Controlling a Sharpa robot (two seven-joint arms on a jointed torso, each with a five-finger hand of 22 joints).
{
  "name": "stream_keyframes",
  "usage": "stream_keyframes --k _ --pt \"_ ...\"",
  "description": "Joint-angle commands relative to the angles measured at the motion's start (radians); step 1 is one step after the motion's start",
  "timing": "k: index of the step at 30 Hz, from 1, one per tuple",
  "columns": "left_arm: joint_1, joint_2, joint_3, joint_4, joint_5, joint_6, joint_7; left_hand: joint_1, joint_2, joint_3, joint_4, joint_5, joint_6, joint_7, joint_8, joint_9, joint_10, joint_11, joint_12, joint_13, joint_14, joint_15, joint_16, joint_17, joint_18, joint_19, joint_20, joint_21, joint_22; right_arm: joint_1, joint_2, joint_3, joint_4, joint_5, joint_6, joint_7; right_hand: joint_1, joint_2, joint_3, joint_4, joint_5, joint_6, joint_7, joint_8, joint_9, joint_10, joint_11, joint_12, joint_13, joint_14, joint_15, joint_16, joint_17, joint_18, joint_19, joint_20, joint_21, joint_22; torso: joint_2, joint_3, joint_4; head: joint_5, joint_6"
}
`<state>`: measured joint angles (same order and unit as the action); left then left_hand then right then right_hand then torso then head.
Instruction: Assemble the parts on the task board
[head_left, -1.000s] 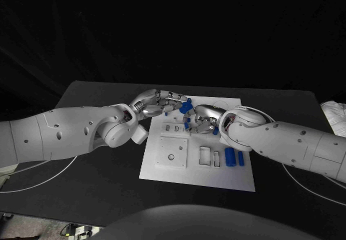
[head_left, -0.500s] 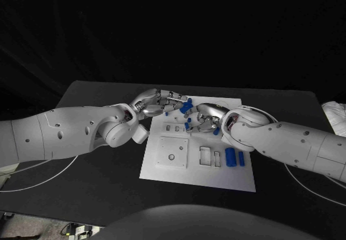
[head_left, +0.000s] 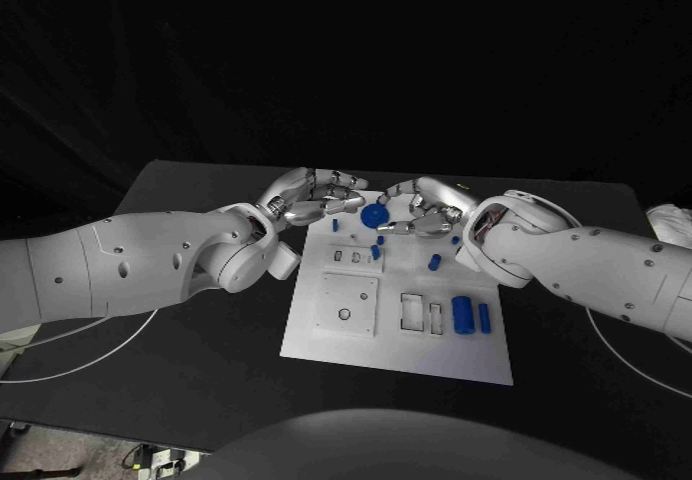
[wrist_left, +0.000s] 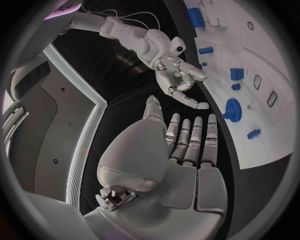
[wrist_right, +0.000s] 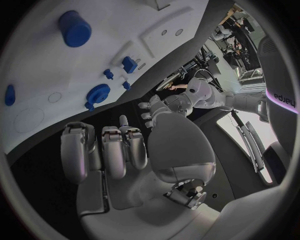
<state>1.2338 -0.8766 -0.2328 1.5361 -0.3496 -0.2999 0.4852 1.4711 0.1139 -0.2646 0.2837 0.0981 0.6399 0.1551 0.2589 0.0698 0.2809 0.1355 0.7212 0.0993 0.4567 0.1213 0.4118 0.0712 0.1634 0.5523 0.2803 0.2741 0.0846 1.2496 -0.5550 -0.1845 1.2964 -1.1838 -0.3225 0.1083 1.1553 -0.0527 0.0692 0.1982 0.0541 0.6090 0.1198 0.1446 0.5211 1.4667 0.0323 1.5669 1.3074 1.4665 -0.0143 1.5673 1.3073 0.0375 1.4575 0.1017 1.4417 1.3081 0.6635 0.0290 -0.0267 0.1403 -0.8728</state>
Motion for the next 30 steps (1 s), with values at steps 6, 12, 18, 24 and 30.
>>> stream_keyframes --k 6,12,18,24,30 --pt "0.000 -0.004 0.001 0.014 -0.136 -0.197 0.025 -0.011 -0.028 0.020 0.002 0.043 -0.031 -0.008 0.038 0.000 0.031 0.008 0.219 0.110 0.044 -0.015 0.290 0.128 0.014 0.224 -0.084 0.140 0.068 0.030 -0.108 0.000 0.089 0.232 -0.005 0.102 -0.150 0.123 -0.072 0.095 0.125 0.011 0.007 0.001 -0.035 0.104 0.014 0.004 0.263 0.104 0.012 0.003 0.264 0.003 -0.013 0.008 -0.009 0.210 0.002 0.0008 -0.0063 0.011 0.000" --pt "0.003 -0.014 0.001 0.014 -0.287 -0.275 -0.022 -0.037 -0.027 0.009 0.005 0.061 0.006 0.003 0.089 0.003 0.160 0.003 0.549 0.358 0.175 -0.027 0.747 0.412 -0.008 0.377 -0.101 0.411 0.240 0.051 -0.205 -0.004 0.164 0.275 0.022 0.087 -0.202 0.181 -0.108 0.096 0.141 0.015 0.009 0.008 -0.046 0.104 0.016 0.004 0.263 0.104 0.015 0.003 0.264 0.003 -0.015 0.010 -0.009 0.210 -0.001 0.0010 -0.0152 0.014 0.000" --pt "0.031 -0.046 0.002 0.044 -0.473 -0.305 -0.137 -0.087 -0.009 -0.024 0.001 0.064 0.042 0.002 0.157 0.008 0.886 -0.039 0.810 1.097 0.797 -0.067 1.107 1.133 -0.111 0.777 -0.147 1.153 1.174 0.062 -0.250 -0.012 0.212 0.291 0.071 0.037 -0.183 0.208 -0.120 0.093 0.173 0.025 0.013 0.021 -0.050 0.104 0.019 0.004 0.263 0.104 0.017 0.003 0.264 0.003 -0.017 0.012 -0.008 0.210 -0.001 0.0058 -0.0452 0.025 0.000" --pt "0.088 -0.057 0.003 0.067 -0.648 -0.220 -0.314 -0.155 0.007 -0.069 0.005 0.040 0.094 -0.010 0.212 0.022 1.290 -0.063 0.850 1.472 1.114 -0.091 1.159 1.500 -0.142 0.917 -0.157 1.264 1.389 0.065 -0.271 -0.016 0.262 0.289 0.106 -0.001 -0.170 0.220 -0.126 0.093 0.182 0.034 0.016 0.029 -0.051 0.104 0.022 0.004 0.263 0.104 0.019 0.003 0.264 0.003 -0.018 0.014 -0.008 0.209 0.003 0.0142 -0.0555 0.035 0.000" --pt "0.157 -0.058 0.002 0.096 -0.803 0.006 -0.548 -0.215 0.033 -0.104 0.003 -0.001 0.189 -0.028 0.280 0.059 1.290 -0.071 0.850 1.472 1.114 -0.102 1.159 1.500 -0.163 1.019 -0.148 1.297 1.486 0.066 -0.267 -0.018 0.286 0.288 0.144 -0.035 -0.168 0.224 -0.128 0.094 0.183 0.038 0.017 0.033 -0.051 0.104 0.023 0.004 0.263 0.104 0.020 0.003 0.264 0.004 -0.022 0.015 -0.012 0.208 0.006 0.0235 -0.0690 0.046 0.000"
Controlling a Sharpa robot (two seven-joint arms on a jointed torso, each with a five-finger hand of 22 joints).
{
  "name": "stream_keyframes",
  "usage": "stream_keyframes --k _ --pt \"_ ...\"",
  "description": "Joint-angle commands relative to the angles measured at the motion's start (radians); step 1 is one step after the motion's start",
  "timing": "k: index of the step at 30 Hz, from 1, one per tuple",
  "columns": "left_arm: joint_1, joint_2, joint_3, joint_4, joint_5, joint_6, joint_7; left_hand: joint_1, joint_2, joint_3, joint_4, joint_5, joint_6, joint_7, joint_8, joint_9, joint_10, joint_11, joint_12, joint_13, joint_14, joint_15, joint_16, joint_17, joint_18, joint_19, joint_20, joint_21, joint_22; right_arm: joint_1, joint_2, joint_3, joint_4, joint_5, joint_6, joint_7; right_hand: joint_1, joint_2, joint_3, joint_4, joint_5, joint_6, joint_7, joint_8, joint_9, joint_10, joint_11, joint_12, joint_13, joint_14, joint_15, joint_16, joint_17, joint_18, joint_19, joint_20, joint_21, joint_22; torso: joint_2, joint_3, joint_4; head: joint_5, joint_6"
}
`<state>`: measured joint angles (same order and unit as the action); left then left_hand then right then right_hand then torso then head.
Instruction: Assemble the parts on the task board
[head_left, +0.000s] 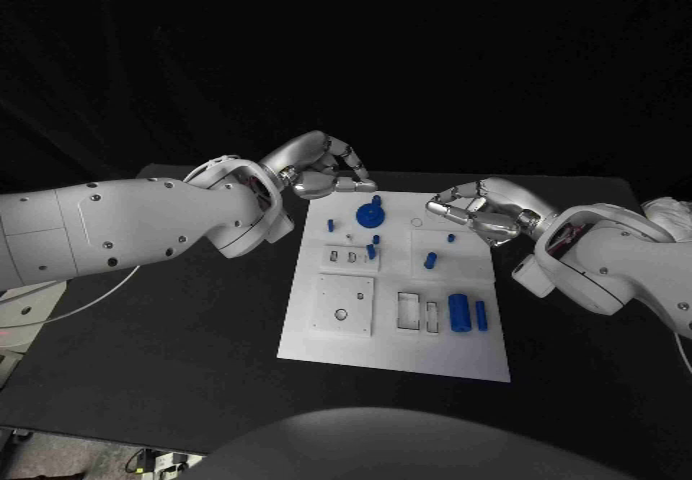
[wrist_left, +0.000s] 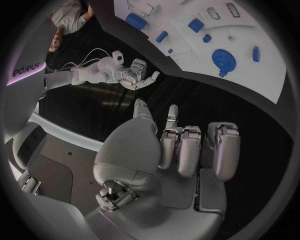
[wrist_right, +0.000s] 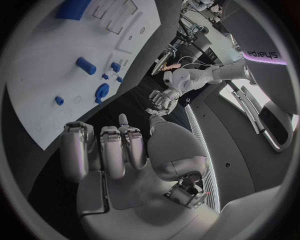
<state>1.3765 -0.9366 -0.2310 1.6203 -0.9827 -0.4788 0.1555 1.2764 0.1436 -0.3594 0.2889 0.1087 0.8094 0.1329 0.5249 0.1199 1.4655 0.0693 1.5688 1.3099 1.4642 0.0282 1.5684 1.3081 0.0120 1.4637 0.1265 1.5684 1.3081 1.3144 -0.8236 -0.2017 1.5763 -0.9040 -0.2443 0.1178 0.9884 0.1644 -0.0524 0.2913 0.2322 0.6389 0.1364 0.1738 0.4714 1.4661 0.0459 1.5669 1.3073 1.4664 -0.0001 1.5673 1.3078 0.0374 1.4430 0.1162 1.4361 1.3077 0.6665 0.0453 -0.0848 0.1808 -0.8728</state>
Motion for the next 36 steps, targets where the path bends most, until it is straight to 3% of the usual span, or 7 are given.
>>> stream_keyframes --k 1,6,12,18,23,29,36 --pt "0.026 0.004 0.001 0.017 -0.182 0.232 -0.262 -0.031 0.006 -0.014 0.000 -0.015 0.036 -0.010 0.026 0.016 0.105 -0.008 0.002 0.261 0.107 -0.008 0.002 0.263 -0.012 0.107 0.004 0.002 0.263 0.001 0.002 -0.001 0.008 0.009 0.072 -0.049 -0.001 0.007 -0.006 0.001 0.005 0.008 0.000 0.004 -0.001 0.105 0.009 0.004 0.263 0.104 0.006 0.003 0.263 0.004 -0.007 0.000 -0.007 0.208 0.004 0.0083 -0.0130 0.006 0.000" --pt "0.068 0.024 0.000 0.033 -0.196 0.411 -0.445 -0.071 0.024 -0.033 0.003 0.001 0.055 -0.019 0.041 0.037 0.105 -0.017 0.002 0.261 0.107 -0.017 0.002 0.263 -0.012 0.107 -0.002 0.002 0.263 0.001 0.001 -0.001 0.012 0.009 0.098 -0.073 0.003 0.013 -0.009 0.000 0.011 0.013 0.001 0.008 -0.002 0.105 0.010 0.004 0.263 0.104 0.007 0.003 0.263 0.004 -0.008 0.001 -0.007 0.208 0.008 0.0096 -0.0232 0.011 0.000" --pt "0.082 0.061 0.000 0.032 -0.140 0.516 -0.613 -0.126 0.059 -0.058 0.003 0.071 0.131 -0.047 0.078 0.083 0.105 -0.040 0.002 0.261 0.107 -0.036 0.002 0.263 -0.012 0.107 -0.018 0.002 0.263 0.001 -0.001 -0.003 0.010 0.010 0.120 -0.088 0.035 0.019 -0.019 -0.003 0.046 0.027 0.003 0.021 -0.006 0.105 0.013 0.004 0.263 0.104 0.010 0.003 0.263 0.005 -0.010 0.005 -0.007 0.208 0.013 0.0077 -0.0379 0.018 0.000" --pt "0.085 0.098 0.001 0.010 -0.078 0.579 -0.723 -0.137 0.085 -0.080 0.005 0.247 0.218 -0.092 0.116 0.160 0.105 -0.080 0.002 0.261 0.107 -0.076 0.002 0.263 -0.012 0.107 -0.055 0.002 0.263 0.000 -0.001 -0.005 0.005 0.012 0.130 -0.095 0.043 0.021 -0.021 -0.003 0.055 0.031 0.004 0.024 -0.007 0.105 0.013 0.004 0.263 0.104 0.011 0.003 0.263 0.005 -0.010 0.005 -0.007 0.208 0.013 0.0069 -0.0496 0.027 0.000" --pt "0.085 0.127 0.001 -0.023 -0.061 0.622 -0.763 -0.113 0.098 -0.082 0.001 0.325 0.239 -0.112 0.131 0.215 0.105 -0.102 0.002 0.261 0.107 -0.097 0.002 0.263 -0.012 0.107 -0.079 0.002 0.263 -0.002 0.001 -0.006 0.005 0.014 0.133 -0.096 0.061 0.022 -0.024 -0.006 0.070 0.035 0.005 0.028 -0.010 0.105 0.014 0.004 0.263 0.104 0.012 0.003 0.263 0.005 -0.013 0.007 -0.009 0.207 0.013 0.0056 -0.0568 0.030 0.000" --pt "0.085 0.157 0.002 -0.060 -0.045 0.640 -0.806 -0.131 0.104 -0.095 0.004 0.328 0.246 -0.117 0.136 0.253 0.105 -0.110 0.002 0.261 0.107 -0.106 0.002 0.263 -0.012 0.107 -0.088 0.002 0.263 -0.005 0.004 -0.007 0.005 0.015 0.133 -0.094 0.074 0.023 -0.025 -0.006 0.084 0.036 0.005 0.030 -0.013 0.105 0.015 0.004 0.263 0.104 0.012 0.003 0.263 0.006 -0.014 0.007 -0.010 0.206 0.012 0.0043 -0.0622 0.037 0.000" --pt "0.082 0.185 0.001 -0.085 -0.026 0.668 -0.822 -0.138 0.112 -0.096 0.002 0.316 0.220 -0.109 0.098 0.267 0.105 -0.105 0.002 0.261 0.107 -0.104 0.002 0.263 -0.012 0.107 -0.090 0.002 0.263 -0.007 0.008 -0.007 -0.003 0.029 0.135 -0.098 0.078 0.023 -0.026 -0.006 0.088 0.036 0.005 0.030 -0.014 0.105 0.015 0.004 0.263 0.104 0.012 0.003 0.263 0.006 -0.014 0.007 -0.010 0.206 0.011 0.0035 -0.0603 0.037 0.000"
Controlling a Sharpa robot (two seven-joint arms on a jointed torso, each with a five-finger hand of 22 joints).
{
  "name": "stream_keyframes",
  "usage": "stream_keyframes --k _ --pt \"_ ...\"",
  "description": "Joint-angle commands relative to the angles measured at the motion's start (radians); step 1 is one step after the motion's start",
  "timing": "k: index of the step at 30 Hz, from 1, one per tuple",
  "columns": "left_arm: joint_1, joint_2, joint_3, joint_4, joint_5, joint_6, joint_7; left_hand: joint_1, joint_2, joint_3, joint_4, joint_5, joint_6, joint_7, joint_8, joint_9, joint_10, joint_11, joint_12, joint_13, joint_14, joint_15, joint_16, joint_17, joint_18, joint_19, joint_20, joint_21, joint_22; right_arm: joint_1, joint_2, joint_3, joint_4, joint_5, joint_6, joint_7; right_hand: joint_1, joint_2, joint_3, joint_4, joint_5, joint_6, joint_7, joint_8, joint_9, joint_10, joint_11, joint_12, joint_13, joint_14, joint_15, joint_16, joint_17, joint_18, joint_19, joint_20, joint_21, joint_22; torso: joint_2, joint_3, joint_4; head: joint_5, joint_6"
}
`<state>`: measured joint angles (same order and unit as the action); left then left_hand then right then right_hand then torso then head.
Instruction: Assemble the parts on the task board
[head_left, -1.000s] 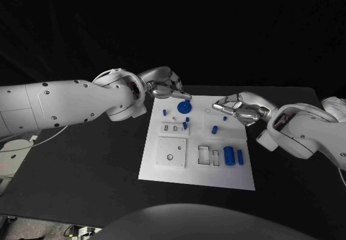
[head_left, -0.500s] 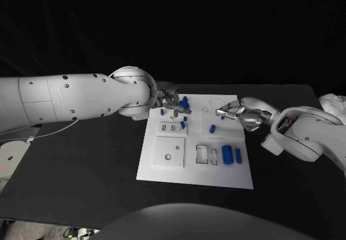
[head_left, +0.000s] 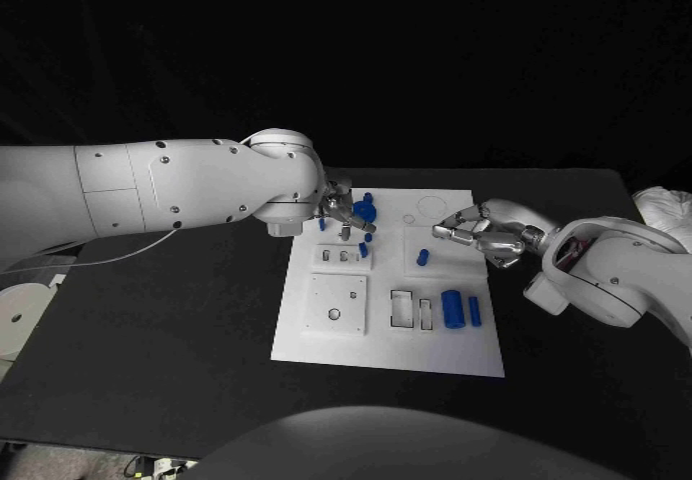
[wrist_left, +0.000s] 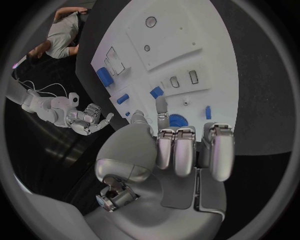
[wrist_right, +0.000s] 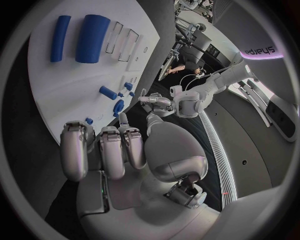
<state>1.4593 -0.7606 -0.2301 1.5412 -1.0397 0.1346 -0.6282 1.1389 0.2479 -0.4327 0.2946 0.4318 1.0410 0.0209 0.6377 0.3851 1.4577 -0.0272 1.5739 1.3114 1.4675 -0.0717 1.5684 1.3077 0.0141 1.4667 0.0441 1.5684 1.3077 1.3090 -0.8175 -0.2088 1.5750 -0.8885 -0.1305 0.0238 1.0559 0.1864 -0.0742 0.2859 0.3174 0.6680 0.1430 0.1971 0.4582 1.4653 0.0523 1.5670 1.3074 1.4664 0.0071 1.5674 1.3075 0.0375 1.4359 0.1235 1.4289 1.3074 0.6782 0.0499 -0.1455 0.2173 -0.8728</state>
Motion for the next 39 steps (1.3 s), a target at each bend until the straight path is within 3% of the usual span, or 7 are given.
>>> stream_keyframes --k 1,5,12,17,28,39 --pt "-0.002 0.013 0.000 -0.009 0.033 0.056 -0.039 -0.002 0.010 -0.023 -0.004 -0.008 -0.015 0.006 -0.026 0.002 0.113 -0.007 -0.003 0.259 0.103 -0.003 0.002 0.263 -0.014 0.104 -0.007 0.002 0.263 -0.002 0.003 0.000 -0.003 0.019 0.022 -0.006 0.012 0.002 -0.004 -0.001 0.005 0.006 -0.001 0.007 -0.002 0.105 0.008 0.004 0.263 0.104 0.005 0.003 0.263 0.006 -0.009 0.000 -0.005 0.206 -0.001 -0.0008 0.0012 -0.001 0.000" --pt "-0.008 0.024 0.000 -0.020 0.039 0.056 -0.042 0.008 0.011 -0.020 -0.006 0.003 -0.020 0.013 -0.066 -0.001 0.113 0.000 -0.003 0.259 0.103 0.003 0.002 0.263 -0.014 0.104 -0.002 0.002 0.263 -0.003 0.006 -0.001 -0.008 0.026 0.022 -0.006 0.014 0.002 -0.005 -0.001 0.008 0.006 -0.001 0.007 -0.003 0.105 0.009 0.004 0.263 0.104 0.005 0.003 0.263 0.007 -0.011 0.000 -0.006 0.205 -0.003 -0.0008 0.0012 0.003 0.000" --pt "-0.021 0.034 0.000 -0.038 0.052 0.046 -0.044 0.014 0.012 -0.018 -0.005 0.014 -0.017 0.017 -0.095 -0.003 0.113 0.004 -0.003 0.259 0.103 0.007 0.002 0.263 -0.014 0.104 0.002 0.002 0.263 -0.006 0.007 -0.001 -0.010 0.029 0.025 -0.007 0.017 0.002 -0.005 -0.001 0.011 0.005 -0.001 0.007 -0.004 0.105 0.009 0.004 0.263 0.104 0.005 0.003 0.263 0.007 -0.012 0.000 -0.008 0.205 -0.003 -0.0003 0.0009 0.004 0.000" --pt "-0.031 0.039 0.000 -0.048 0.055 0.040 -0.044 0.016 0.010 -0.019 -0.005 0.016 -0.017 0.019 -0.106 -0.004 0.113 0.006 -0.003 0.259 0.103 0.009 0.002 0.263 -0.014 0.104 0.004 0.002 0.263 -0.008 0.007 -0.001 -0.013 0.029 0.025 -0.008 0.017 0.002 -0.005 -0.001 0.012 0.005 -0.001 0.007 -0.004 0.105 0.009 0.004 0.263 0.104 0.005 0.003 0.263 0.007 -0.012 0.000 -0.008 0.204 -0.003 -0.0028 -0.0016 0.005 0.000" --pt "-0.044 0.054 -0.001 -0.065 0.066 0.025 -0.044 0.016 0.017 -0.018 -0.004 0.019 -0.015 0.025 -0.136 -0.004 0.113 0.011 -0.003 0.259 0.103 0.014 0.002 0.263 -0.014 0.104 0.009 0.002 0.263 -0.011 0.008 -0.001 -0.017 0.029 0.029 -0.007 0.018 0.001 -0.006 -0.001 0.013 0.006 -0.001 0.007 -0.004 0.105 0.009 0.004 0.263 0.104 0.005 0.003 0.263 0.008 -0.014 0.001 -0.010 0.204 -0.003 -0.0005 -0.0001 0.010 0.000" --pt "-0.047 0.066 -0.001 -0.073 0.080 0.008 -0.044 0.019 0.019 -0.017 -0.005 0.042 -0.014 0.028 -0.157 0.004 0.113 0.016 -0.003 0.259 0.103 0.018 0.002 0.263 -0.014 0.104 0.013 0.002 0.263 -0.012 0.013 -0.001 -0.021 0.028 0.032 -0.007 0.018 0.000 -0.007 0.001 0.015 0.006 0.000 0.007 -0.005 0.105 0.009 0.004 0.263 0.104 0.005 0.003 0.263 0.009 -0.016 0.001 -0.012 0.203 -0.002 -0.0015 -0.0010 0.009 0.000"
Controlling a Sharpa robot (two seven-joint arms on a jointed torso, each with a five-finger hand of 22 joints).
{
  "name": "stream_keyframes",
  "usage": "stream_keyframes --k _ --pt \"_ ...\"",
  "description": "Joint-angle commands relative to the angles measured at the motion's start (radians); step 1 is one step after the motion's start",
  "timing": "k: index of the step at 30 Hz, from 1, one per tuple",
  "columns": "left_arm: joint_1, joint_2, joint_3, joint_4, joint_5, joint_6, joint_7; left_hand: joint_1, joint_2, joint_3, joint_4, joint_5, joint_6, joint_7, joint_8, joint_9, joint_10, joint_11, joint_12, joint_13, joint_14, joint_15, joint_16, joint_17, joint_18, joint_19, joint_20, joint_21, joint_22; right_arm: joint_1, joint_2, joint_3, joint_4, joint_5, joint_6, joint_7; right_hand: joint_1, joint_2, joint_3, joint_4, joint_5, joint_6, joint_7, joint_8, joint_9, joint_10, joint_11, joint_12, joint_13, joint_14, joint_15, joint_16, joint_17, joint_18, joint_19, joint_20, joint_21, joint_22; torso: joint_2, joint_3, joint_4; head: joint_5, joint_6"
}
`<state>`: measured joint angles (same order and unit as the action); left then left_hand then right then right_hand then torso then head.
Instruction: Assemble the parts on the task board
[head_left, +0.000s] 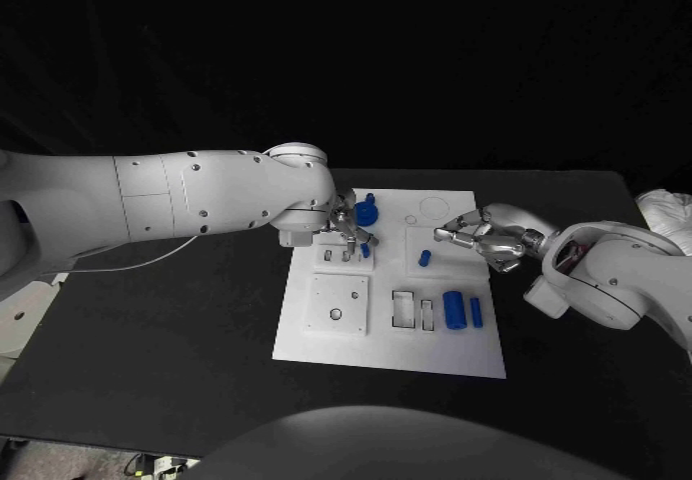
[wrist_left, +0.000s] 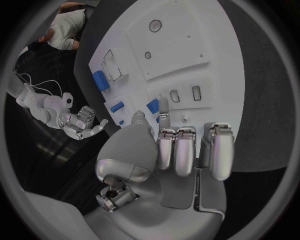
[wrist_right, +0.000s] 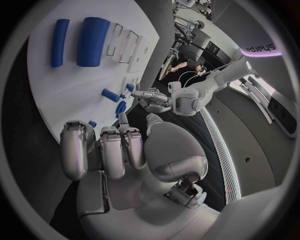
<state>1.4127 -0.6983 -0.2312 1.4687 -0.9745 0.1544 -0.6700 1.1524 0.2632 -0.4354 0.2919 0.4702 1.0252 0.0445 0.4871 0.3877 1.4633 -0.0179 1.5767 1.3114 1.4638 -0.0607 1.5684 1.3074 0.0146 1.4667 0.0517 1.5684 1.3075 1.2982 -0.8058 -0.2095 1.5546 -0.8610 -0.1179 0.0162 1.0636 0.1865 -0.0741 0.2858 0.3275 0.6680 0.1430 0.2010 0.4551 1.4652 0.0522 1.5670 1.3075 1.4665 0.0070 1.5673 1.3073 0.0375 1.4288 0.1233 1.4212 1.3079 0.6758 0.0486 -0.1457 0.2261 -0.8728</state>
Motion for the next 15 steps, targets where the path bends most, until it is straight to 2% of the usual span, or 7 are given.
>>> stream_keyframes --k 1,15 --pt "-0.001 0.004 0.000 -0.001 0.015 -0.013 -0.002 0.006 0.004 -0.014 -0.002 0.005 0.002 0.005 -0.006 0.002 0.107 0.006 -0.006 0.259 0.107 0.007 0.002 0.263 -0.015 0.104 0.006 0.002 0.263 -0.001 0.001 0.000 -0.001 0.000 0.020 0.000 0.010 0.000 -0.008 0.001 0.005 0.006 0.000 0.004 -0.001 0.106 0.009 0.004 0.263 0.104 0.005 0.003 0.264 0.009 -0.009 0.001 -0.004 0.202 0.000 -0.0001 -0.0009 0.001 0.000" --pt "-0.002 0.019 0.000 -0.012 0.022 -0.022 -0.004 0.009 0.001 -0.015 -0.002 0.003 -0.006 0.010 -0.021 0.015 0.107 0.010 -0.006 0.259 0.107 0.011 0.002 0.263 -0.015 0.104 0.010 0.002 0.263 -0.003 0.005 0.000 -0.007 0.000 0.022 -0.004 0.008 0.000 -0.010 0.003 0.006 0.007 0.000 0.004 -0.002 0.106 0.010 0.004 0.263 0.104 0.006 0.003 0.264 0.009 -0.011 0.001 -0.006 0.202 0.000 -0.0007 -0.0021 0.005 0.000"
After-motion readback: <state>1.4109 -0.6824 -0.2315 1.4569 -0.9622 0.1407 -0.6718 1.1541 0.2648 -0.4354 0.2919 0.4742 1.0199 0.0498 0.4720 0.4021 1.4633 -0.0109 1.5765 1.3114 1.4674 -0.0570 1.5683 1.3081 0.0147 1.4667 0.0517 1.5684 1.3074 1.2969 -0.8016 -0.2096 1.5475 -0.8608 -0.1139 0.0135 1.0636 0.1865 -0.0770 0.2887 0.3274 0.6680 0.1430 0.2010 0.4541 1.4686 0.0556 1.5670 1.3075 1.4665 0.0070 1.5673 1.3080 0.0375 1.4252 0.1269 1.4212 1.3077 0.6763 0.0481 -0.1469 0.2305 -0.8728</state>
